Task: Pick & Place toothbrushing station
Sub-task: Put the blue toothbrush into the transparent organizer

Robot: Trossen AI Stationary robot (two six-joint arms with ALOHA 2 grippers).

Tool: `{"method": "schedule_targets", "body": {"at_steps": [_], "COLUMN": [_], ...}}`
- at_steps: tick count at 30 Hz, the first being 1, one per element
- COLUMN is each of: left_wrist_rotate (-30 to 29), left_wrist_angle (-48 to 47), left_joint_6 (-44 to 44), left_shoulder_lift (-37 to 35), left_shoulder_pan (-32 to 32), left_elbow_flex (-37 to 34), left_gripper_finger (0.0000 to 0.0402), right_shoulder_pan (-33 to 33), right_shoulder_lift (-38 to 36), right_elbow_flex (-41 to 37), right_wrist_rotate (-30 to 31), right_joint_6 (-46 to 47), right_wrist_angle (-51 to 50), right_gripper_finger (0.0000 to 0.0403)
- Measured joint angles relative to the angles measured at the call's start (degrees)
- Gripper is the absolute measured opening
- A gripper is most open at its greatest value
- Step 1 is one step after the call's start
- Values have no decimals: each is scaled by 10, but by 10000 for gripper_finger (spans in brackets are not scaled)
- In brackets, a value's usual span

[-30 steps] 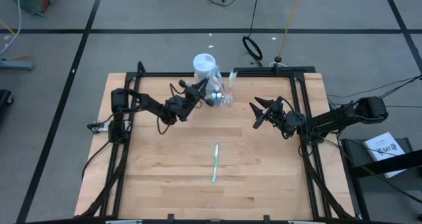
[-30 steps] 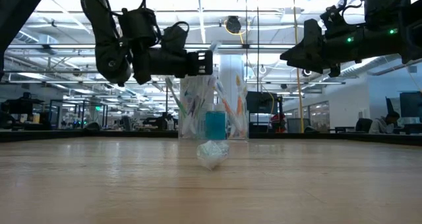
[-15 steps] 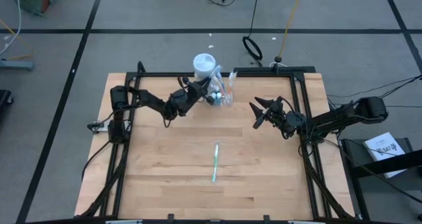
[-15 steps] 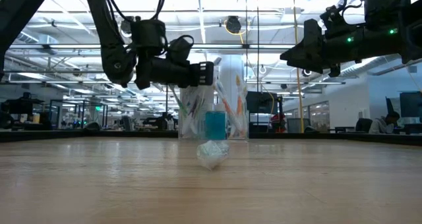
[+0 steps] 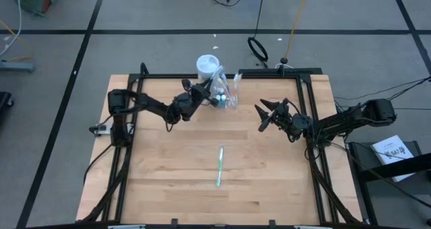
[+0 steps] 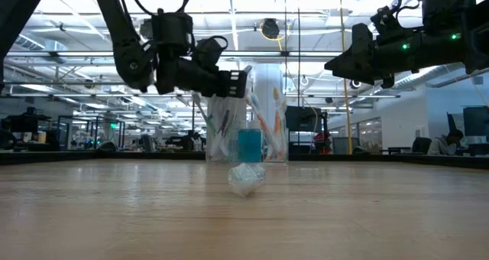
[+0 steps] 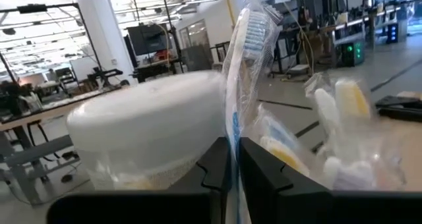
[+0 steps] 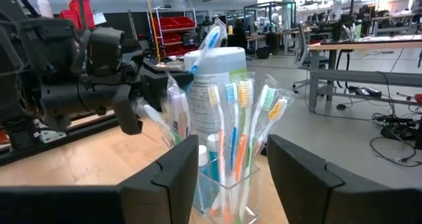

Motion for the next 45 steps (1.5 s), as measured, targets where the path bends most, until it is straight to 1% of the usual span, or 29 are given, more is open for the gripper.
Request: {"method": "schedule_targets", "body": {"at_steps": [3,6,9,12,17,20,22,28,30,32,35,38,42,45], "left_wrist_rotate": [0,8,41,73,119,137,138,136,136,136,135,135,124,98], "left_wrist_angle": [-23,-61,-85,-88,-83,-87,-88,-88,-84,-70,-36,-7,-65,-56], "left_joint_6": [-8,-41,-72,-100,-130,-144,-147,-139,-139,-139,-154,-172,-208,-216], "left_shoulder_lift": [-15,-25,-25,-24,-24,-24,-24,-24,-24,-24,-24,-24,-22,-6], "left_shoulder_pan": [0,6,15,27,45,48,47,47,46,46,43,42,42,41], "left_elbow_flex": [0,0,0,0,0,0,0,0,0,-1,-1,-1,-1,-1], "left_gripper_finger": [41,65,94,115,123,113,98,25,11,16,33,33,9,13], "right_shoulder_pan": [0,0,0,0,0,0,0,0,0,0,0,0,0,0], "right_shoulder_lift": [0,0,0,0,0,0,0,0,0,0,0,0,0,0], "right_elbow_flex": [0,0,0,0,0,0,0,0,0,0,0,0,0,0], "right_wrist_rotate": [0,0,0,0,0,0,0,0,0,0,0,0,0,0], "right_joint_6": [0,0,0,3,3,4,4,4,4,3,3,3,3,3], "right_wrist_angle": [0,0,0,0,0,0,0,0,0,0,0,0,0,0], "right_gripper_finger": [171,171,171,171,171,171,171,171,171,171,171,171,171,171]}}
